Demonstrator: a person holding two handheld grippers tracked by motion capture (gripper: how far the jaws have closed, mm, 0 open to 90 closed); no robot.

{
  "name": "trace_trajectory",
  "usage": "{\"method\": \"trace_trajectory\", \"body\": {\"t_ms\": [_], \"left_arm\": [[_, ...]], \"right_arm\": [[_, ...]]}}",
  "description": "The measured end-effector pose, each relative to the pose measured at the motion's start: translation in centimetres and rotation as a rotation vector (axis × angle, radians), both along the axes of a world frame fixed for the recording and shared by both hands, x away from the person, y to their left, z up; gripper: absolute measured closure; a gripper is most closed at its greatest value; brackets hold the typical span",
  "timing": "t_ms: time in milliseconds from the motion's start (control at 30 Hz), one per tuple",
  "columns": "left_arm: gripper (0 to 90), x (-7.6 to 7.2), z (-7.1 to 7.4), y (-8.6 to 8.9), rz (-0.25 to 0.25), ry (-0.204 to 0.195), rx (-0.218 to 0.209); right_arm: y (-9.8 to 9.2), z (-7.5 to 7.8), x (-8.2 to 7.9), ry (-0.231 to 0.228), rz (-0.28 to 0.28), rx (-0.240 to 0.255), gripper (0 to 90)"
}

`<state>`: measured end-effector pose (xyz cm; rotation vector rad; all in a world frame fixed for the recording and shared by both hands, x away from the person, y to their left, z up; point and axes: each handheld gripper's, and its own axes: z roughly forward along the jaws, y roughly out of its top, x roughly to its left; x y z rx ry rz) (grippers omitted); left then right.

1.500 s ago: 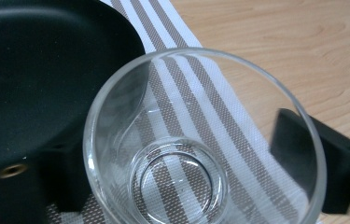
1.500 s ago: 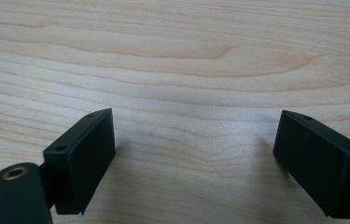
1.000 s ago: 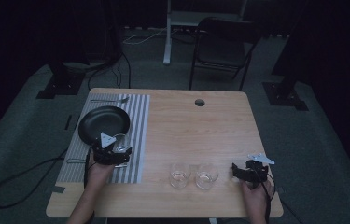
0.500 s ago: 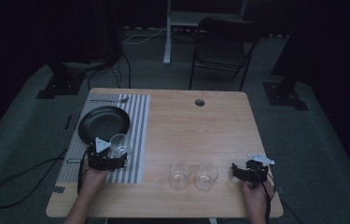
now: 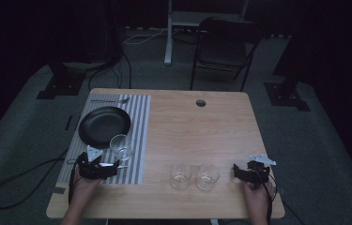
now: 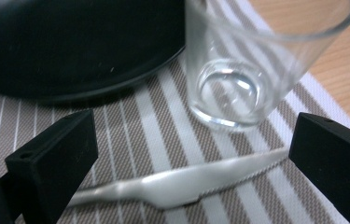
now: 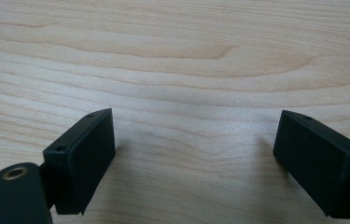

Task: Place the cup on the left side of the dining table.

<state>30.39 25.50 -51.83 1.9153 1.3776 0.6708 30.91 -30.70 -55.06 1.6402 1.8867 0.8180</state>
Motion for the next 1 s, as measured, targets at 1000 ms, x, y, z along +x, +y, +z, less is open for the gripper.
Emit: {"method": "trace_trajectory", "body": {"t_ms": [1000], "left_arm": [[1.8,-2.9,-2.5,6.8,0.175,0.131,-0.022]], "right_arm": [[0.0,0.0,0.0,0.001,0.0,-0.001,12.2]]}}
